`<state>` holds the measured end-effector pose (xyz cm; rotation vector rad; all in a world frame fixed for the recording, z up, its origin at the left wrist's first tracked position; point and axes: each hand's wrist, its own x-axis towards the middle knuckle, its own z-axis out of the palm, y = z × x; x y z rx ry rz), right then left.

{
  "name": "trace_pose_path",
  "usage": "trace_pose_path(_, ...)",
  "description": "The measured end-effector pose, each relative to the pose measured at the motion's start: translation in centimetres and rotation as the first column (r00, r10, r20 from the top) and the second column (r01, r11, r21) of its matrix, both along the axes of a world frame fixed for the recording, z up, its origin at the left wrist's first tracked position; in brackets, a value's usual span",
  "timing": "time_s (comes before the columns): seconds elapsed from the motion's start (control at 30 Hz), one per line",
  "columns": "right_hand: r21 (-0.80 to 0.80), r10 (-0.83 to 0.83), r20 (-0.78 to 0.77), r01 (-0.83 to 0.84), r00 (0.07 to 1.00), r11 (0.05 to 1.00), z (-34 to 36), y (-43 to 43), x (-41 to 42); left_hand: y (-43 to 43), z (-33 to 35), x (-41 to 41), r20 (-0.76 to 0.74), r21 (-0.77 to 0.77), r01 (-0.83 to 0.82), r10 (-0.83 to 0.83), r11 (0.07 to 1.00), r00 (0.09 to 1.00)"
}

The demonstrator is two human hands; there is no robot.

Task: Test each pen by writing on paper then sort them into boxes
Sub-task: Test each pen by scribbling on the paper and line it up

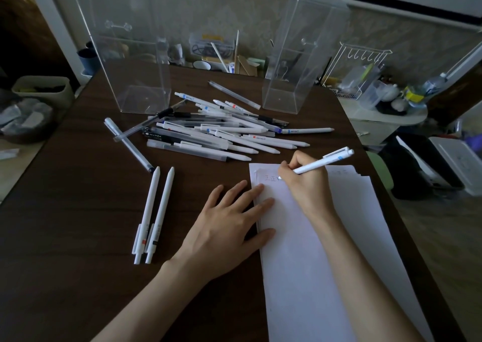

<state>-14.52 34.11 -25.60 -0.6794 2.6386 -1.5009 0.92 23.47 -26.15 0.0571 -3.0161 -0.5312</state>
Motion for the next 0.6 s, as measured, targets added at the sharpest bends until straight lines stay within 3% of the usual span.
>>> trace_pose_path(0.4, 0.043, -0.027, 0.033, 0.026, 0.999, 0.999, 0.3, 0.0, 0.3, -0.1, -0.1, 0.0, 0.009, 0.009, 0.004, -0.004, 1.0, 1.0)
trace_pose_path(0.6, -0.388, 0.121, 0.217, -0.028, 0.969, 0.921, 1.6, 1.0, 0.3, 0.0, 0.0, 0.1, -0.002, 0.016, -0.01, 0.01, 1.0, 1.0)
